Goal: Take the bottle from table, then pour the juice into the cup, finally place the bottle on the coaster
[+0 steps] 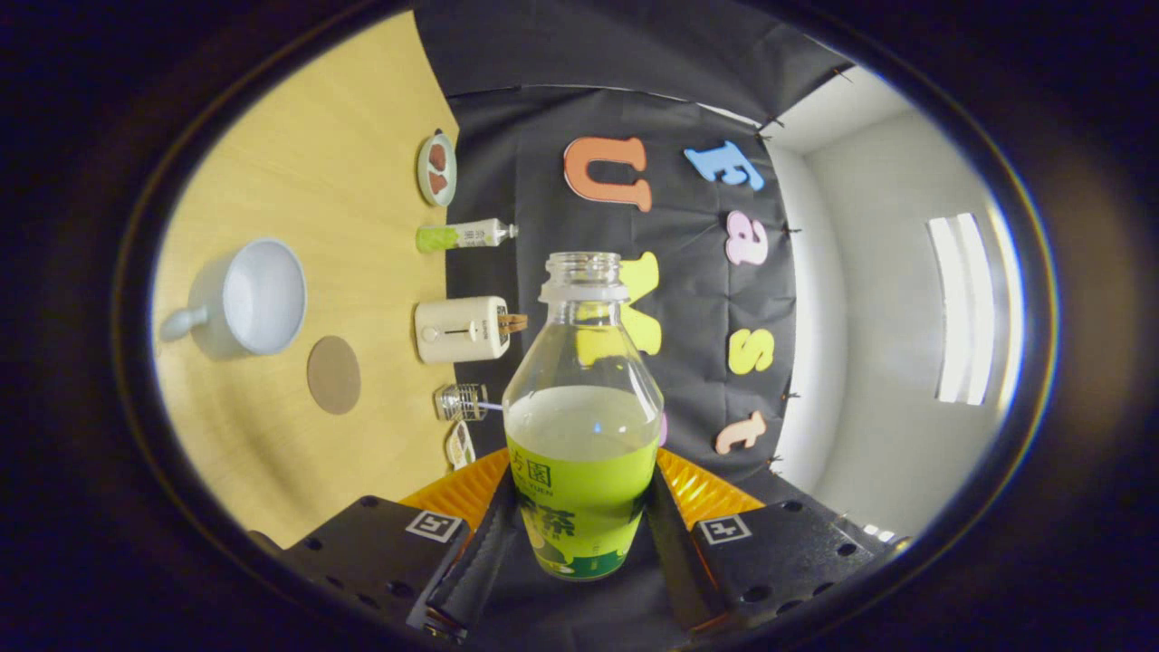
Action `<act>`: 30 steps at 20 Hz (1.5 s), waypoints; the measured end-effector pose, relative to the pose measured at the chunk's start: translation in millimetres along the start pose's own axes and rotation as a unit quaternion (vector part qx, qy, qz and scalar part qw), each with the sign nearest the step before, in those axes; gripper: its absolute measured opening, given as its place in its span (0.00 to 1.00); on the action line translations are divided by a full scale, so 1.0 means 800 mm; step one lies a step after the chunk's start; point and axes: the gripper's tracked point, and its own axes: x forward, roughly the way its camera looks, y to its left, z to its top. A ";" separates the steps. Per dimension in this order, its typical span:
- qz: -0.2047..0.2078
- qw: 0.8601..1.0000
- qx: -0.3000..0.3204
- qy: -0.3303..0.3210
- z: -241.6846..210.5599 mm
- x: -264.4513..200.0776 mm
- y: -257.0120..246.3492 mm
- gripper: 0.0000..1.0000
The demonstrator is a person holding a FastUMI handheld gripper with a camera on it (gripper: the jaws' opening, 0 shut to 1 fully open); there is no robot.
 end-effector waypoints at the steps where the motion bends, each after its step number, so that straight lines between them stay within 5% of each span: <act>1: 0.009 1.000 0.024 0.005 -0.001 0.001 0.002 0.80; 5: 0.068 0.989 0.128 0.024 -0.005 -0.002 0.017 0.80; 8: 0.117 0.966 0.224 0.046 -0.006 0.001 0.027 0.80; 14: 0.134 0.931 0.335 0.054 -0.017 0.025 0.031 0.80; 25: 0.229 0.795 0.558 0.063 -0.001 0.079 0.097 0.80; 30: 0.241 0.761 0.599 0.055 0.016 0.116 0.140 0.80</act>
